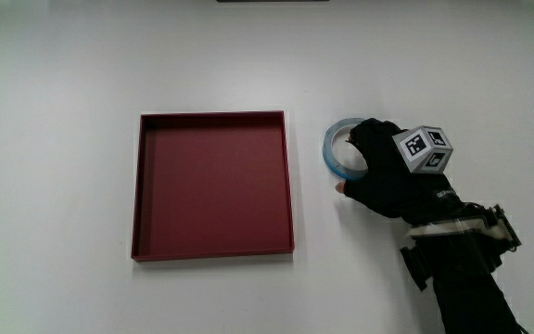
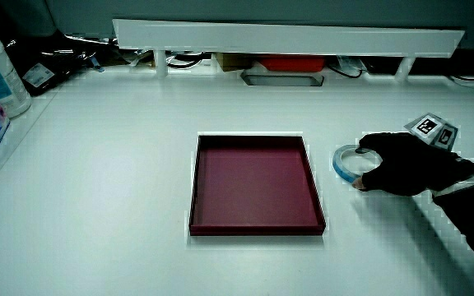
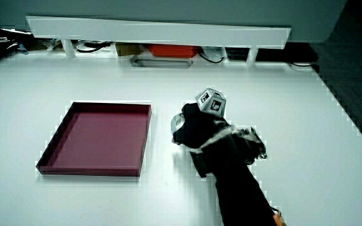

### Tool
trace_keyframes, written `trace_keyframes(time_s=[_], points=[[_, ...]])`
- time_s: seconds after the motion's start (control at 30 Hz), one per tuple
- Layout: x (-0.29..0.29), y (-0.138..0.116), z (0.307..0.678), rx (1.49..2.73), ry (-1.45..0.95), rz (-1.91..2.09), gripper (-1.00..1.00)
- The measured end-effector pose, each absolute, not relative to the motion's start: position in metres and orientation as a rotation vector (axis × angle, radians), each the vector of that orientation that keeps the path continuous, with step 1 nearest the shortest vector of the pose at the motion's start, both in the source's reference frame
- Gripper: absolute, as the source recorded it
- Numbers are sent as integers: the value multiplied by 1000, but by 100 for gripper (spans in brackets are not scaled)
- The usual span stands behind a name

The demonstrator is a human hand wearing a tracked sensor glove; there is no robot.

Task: Pick blue tape

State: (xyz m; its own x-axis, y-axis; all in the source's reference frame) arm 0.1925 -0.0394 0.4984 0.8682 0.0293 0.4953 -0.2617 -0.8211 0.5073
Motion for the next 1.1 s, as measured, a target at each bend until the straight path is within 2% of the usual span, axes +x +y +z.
trace_keyframes(time_s=[0.4, 1.1], points=[[183, -45, 519, 2474, -155, 533, 0], [163, -34, 520, 2470, -248, 455, 84]])
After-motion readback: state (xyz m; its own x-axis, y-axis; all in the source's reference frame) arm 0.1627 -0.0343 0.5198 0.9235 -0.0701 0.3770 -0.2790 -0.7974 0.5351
